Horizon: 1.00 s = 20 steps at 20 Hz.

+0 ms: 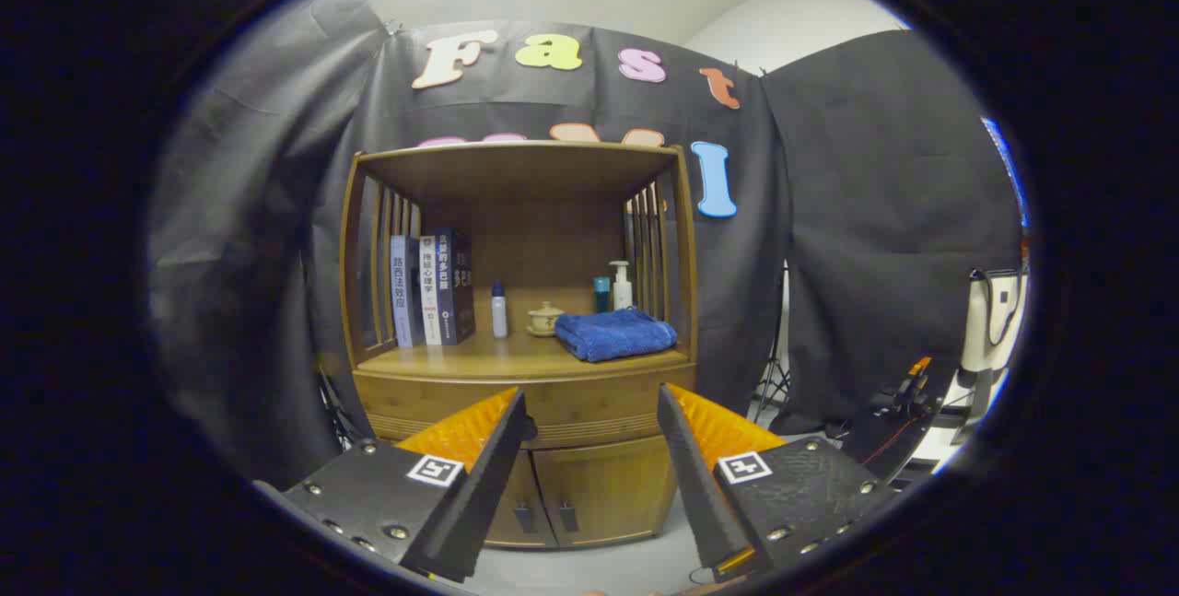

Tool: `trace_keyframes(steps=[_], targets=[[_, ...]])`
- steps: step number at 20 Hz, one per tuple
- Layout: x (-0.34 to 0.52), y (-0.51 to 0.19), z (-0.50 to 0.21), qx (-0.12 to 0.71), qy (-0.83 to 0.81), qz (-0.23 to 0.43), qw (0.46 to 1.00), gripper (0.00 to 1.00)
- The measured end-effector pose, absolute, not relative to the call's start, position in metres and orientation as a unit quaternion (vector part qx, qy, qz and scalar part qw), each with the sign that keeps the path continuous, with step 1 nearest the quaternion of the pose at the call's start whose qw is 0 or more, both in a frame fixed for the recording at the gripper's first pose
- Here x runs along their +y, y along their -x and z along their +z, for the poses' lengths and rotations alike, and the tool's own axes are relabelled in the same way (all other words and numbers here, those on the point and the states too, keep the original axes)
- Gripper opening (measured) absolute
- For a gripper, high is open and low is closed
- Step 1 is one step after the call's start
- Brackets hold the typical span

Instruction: Pull open the drawer, take out the items inside it, and place them on the countertop above the cabinet.

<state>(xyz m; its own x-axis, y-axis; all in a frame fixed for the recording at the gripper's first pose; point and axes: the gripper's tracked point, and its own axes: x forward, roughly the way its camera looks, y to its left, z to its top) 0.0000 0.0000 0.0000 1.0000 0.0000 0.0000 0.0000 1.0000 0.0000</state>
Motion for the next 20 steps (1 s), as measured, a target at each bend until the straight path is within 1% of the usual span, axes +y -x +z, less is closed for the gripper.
trace_keyframes(steps=[13, 18, 20], targets=[[0.002, -0.01, -0.011, 0.013, -0.01, 0.0, 1.0, 0.85], [0.013, -0.034, -0.013, 0.0, -0.005, 0.003, 1.0, 0.85], [0.024, -0.056, -0.013, 0.0, -0.012, 0.009, 1.0, 0.85]])
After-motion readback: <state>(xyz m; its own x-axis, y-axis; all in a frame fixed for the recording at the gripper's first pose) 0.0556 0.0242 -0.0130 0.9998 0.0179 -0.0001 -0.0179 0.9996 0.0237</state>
